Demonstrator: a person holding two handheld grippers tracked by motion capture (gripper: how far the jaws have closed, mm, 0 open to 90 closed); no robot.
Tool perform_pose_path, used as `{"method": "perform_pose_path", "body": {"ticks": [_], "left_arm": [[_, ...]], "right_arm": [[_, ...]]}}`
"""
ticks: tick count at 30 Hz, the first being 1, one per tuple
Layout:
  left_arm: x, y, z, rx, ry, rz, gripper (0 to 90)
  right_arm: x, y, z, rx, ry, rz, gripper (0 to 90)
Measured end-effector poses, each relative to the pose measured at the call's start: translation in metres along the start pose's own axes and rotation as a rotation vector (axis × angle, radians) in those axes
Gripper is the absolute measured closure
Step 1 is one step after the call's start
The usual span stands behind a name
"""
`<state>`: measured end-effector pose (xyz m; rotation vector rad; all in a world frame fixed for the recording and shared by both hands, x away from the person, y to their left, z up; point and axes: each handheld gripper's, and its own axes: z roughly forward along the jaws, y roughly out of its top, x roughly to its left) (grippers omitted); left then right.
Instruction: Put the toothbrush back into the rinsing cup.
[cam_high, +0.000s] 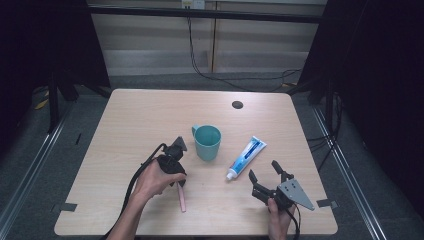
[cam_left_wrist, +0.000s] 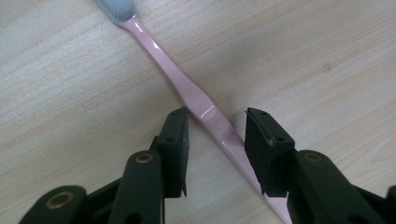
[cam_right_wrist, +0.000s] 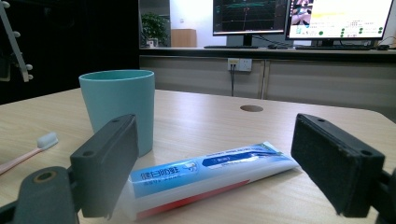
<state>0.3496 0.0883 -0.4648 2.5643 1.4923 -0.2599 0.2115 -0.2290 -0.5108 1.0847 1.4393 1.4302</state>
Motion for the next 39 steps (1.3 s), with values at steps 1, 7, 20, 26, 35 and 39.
{"method": "perform_pose_path", "body": {"ticks": [1,7,20,26,35,39], "left_arm": [[-0.002,0.0,0.001,0.006,0.015,0.01,60.3],[0.0,0.0,0.0,0.014,0.037,0.014,63.8],[0.008,0.001,-0.002,0.018,0.087,0.062,72.3],[0.008,0.002,-0.002,0.026,0.101,0.077,75.2],[0.013,0.001,-0.003,0.028,0.103,0.083,79.0],[0.013,0.0,-0.003,0.028,0.103,0.087,79.4]], "right_arm": [[0.0,0.0,0.0,0.0,0.0,0.0,14.5],[0.0,0.0,0.0,0.0,0.0,-0.001,14.6],[0.0,0.0,0.0,0.0,-0.003,-0.001,14.5],[0.0,0.0,0.0,0.0,-0.004,0.0,14.5],[0.0,0.0,0.0,0.002,-0.002,-0.001,14.6],[0.0,0.0,0.0,0.002,-0.002,0.0,14.6]]}}
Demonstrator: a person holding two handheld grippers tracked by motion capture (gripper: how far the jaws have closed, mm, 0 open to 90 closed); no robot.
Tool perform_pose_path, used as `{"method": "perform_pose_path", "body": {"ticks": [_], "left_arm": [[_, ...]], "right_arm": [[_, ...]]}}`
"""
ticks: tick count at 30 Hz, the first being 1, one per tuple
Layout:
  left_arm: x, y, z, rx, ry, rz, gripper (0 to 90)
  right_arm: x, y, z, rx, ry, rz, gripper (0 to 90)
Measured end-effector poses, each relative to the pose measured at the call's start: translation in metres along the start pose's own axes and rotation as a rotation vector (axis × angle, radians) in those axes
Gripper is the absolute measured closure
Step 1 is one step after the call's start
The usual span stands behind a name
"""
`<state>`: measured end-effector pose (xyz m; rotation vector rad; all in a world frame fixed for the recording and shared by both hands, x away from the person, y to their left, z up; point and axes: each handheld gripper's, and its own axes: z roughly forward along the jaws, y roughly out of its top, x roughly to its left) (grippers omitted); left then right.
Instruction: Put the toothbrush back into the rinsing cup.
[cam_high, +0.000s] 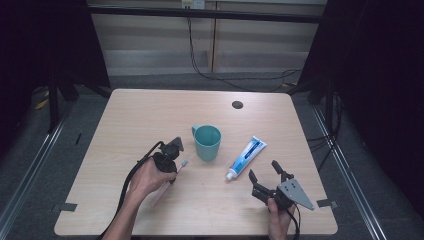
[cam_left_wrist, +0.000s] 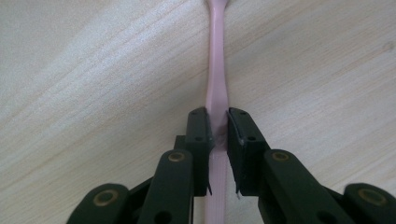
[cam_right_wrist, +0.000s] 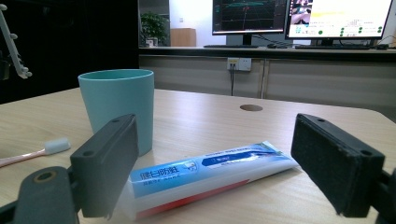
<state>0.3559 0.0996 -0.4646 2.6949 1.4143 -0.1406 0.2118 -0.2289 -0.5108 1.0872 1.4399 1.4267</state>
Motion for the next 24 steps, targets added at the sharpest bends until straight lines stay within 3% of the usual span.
{"method": "perform_pose_path", "body": {"ticks": [1,24], "left_arm": [[-0.0002,-0.0002,0.0001,-0.005,0.005,0.015,79.5],[-0.0019,-0.0058,-0.0002,-0.029,0.017,0.07,79.8]], "right_arm": [[0.0,0.0,-0.0001,-0.001,0.0,0.0,14.6],[0.0001,0.0,0.0,-0.001,-0.001,0.0,14.6]]}}
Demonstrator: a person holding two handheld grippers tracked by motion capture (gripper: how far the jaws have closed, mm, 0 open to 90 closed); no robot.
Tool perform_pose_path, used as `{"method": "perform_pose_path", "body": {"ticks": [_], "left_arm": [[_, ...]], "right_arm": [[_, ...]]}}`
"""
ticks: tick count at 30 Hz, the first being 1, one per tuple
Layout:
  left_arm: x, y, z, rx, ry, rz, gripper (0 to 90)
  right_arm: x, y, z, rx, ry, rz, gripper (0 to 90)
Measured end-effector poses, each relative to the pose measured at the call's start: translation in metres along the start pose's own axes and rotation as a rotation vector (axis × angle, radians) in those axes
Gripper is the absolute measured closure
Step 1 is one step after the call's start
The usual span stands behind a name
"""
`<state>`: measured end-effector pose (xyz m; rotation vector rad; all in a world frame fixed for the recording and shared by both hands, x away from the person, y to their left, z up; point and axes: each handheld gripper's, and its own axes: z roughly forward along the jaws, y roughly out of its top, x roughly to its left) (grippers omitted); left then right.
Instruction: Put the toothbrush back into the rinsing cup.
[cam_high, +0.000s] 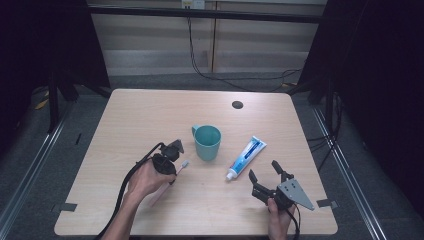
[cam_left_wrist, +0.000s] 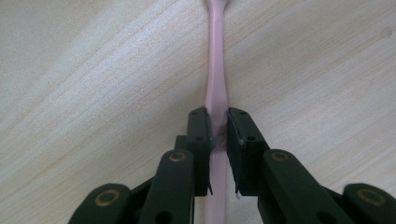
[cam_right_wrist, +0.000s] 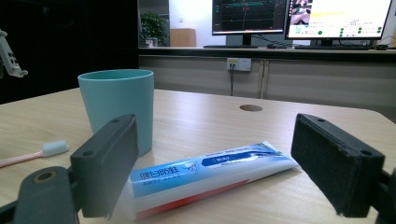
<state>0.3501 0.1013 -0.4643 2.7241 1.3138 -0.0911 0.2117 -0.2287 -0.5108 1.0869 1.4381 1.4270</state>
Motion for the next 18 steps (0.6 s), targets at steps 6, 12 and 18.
{"method": "perform_pose_path", "body": {"ticks": [6,12,18], "left_arm": [[0.0019,-0.0025,-0.0002,-0.013,-0.011,-0.006,79.8],[0.0034,-0.0038,-0.0007,-0.016,-0.02,-0.009,79.9],[0.0029,-0.0044,-0.0032,-0.034,-0.026,-0.011,80.7]], "right_arm": [[0.0,0.0,0.0,0.0,0.0,0.0,14.6],[0.0,0.0,0.0,0.0,0.0,0.0,14.6],[0.0,0.0,0.0,0.001,-0.001,0.0,14.6]]}}
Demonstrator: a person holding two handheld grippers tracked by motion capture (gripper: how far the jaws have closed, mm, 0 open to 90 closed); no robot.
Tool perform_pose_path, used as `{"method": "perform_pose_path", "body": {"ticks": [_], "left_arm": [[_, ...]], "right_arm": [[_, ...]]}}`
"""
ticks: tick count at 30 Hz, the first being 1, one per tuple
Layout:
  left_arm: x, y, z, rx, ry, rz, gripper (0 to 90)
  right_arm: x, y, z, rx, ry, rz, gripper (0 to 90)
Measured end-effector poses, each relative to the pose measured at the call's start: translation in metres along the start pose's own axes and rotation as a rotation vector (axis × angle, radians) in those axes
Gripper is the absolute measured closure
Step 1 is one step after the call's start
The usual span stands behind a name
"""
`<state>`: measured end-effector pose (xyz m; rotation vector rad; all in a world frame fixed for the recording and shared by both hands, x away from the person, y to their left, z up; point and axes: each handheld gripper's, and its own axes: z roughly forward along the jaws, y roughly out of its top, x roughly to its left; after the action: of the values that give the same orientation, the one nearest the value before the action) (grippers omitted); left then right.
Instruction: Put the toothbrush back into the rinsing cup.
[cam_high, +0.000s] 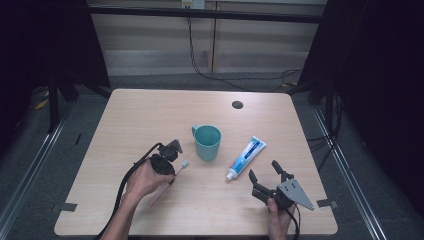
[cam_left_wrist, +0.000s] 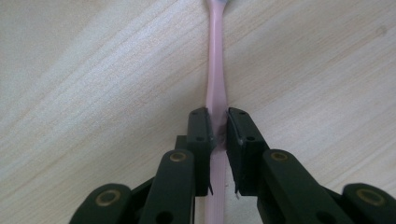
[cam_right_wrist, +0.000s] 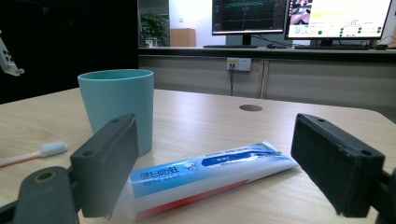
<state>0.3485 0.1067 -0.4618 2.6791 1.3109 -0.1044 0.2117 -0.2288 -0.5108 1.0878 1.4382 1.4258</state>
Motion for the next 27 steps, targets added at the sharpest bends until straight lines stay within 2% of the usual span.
{"method": "perform_pose_path", "body": {"ticks": [1,2,4,15,18,19,20,21,22,25,27], "left_arm": [[0.0,0.0,-0.002,-0.018,-0.007,0.009,83.8],[-0.001,0.0,-0.001,0.02,0.013,0.02,84.2],[-0.001,0.001,0.0,0.015,0.014,0.024,84.0],[-0.001,0.001,0.002,0.006,-0.004,0.026,84.1],[0.005,-0.002,0.001,-0.006,-0.052,0.017,84.2],[0.005,-0.002,0.001,-0.006,-0.052,0.017,84.2],[0.007,-0.004,-0.001,-0.029,-0.063,0.004,84.2],[0.007,-0.004,-0.001,-0.029,-0.063,0.004,84.2],[0.01,-0.006,-0.006,-0.051,-0.085,-0.01,84.2],[0.013,-0.008,-0.01,-0.072,-0.097,-0.02,84.2],[0.016,-0.012,-0.016,-0.113,-0.133,-0.03,84.2]], "right_arm": [[0.0,0.0,0.0,0.0,0.001,0.0,14.6],[0.0,0.0,0.0,-0.001,0.0,0.0,14.6],[0.0,0.0,0.0,0.0,0.001,0.0,14.6],[0.0,0.0,0.0,-0.002,-0.001,0.0,14.6],[0.0,0.0,0.0,-0.002,-0.001,0.0,14.6],[0.0,0.0,0.0,0.0,0.0,0.0,14.6],[0.0,0.0,0.0,0.0,0.001,0.0,14.6],[0.0,0.0,0.0,0.0,0.001,0.0,14.6],[0.0,0.0,0.0,0.001,0.0,0.0,14.6],[0.0,0.0,0.0,-0.001,0.0,0.0,14.6],[0.0,0.0,0.0,0.0,0.0,0.0,14.6]]}}
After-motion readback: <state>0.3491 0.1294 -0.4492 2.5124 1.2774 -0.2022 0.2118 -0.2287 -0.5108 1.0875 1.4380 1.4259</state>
